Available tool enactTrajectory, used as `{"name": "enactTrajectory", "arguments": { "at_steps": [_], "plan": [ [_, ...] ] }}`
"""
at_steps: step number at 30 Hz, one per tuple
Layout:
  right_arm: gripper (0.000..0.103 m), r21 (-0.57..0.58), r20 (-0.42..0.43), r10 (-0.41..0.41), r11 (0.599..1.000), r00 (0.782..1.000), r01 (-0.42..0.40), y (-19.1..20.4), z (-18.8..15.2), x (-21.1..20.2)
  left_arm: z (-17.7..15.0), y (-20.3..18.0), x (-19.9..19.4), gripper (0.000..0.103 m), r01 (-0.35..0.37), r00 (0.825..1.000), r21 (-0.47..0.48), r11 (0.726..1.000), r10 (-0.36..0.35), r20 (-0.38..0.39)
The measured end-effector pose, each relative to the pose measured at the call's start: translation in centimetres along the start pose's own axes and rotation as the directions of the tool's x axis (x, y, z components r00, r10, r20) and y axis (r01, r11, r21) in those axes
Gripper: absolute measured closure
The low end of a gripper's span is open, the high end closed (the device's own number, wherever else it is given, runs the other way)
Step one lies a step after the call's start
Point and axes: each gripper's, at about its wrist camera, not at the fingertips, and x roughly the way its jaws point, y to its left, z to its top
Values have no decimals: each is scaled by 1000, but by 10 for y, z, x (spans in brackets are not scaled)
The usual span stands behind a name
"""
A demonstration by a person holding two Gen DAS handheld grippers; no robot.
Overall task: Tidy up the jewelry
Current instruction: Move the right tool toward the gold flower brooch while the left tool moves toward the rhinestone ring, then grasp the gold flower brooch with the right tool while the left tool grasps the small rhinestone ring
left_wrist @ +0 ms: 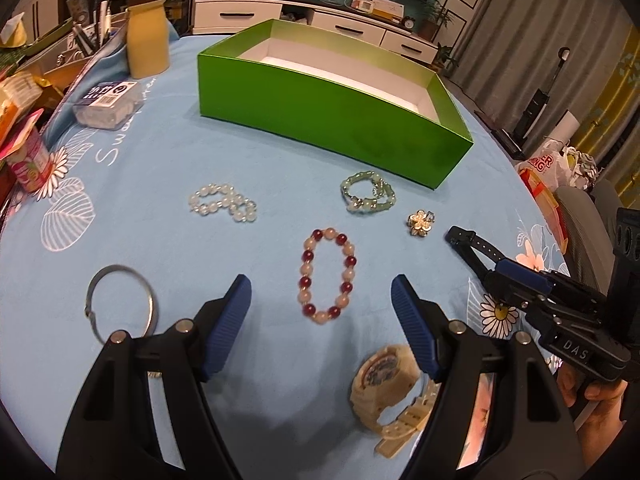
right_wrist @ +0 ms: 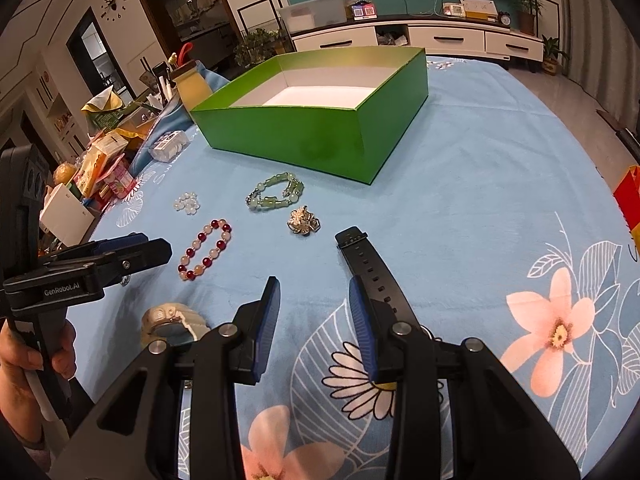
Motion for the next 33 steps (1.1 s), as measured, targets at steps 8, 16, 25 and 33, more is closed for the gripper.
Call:
{"name": "enactTrajectory", "arguments": {
  "at_steps": [8, 16, 25, 33],
  "plan": [
    [67, -16, -6, 2, 1000, 1000, -2, -1, 2, 11, 4, -3, 11, 29, 19, 1000, 25, 1000, -19, -3],
    [67, -38, -7, 10, 999, 1000, -10, 2, 8, 20, 3, 1, 20, 29, 22, 1000, 37, 999, -22, -12],
    [67, -71, -13, 31, 997, 999, -32, 13, 18, 33, 3, 21, 7, 29, -25, 999, 33, 999, 24, 31],
    [67, -108, -8, 11, 994, 1000, -12, 21, 32, 50, 9, 37, 0, 29, -19, 998, -19, 1000, 20, 58]
  ]
}}
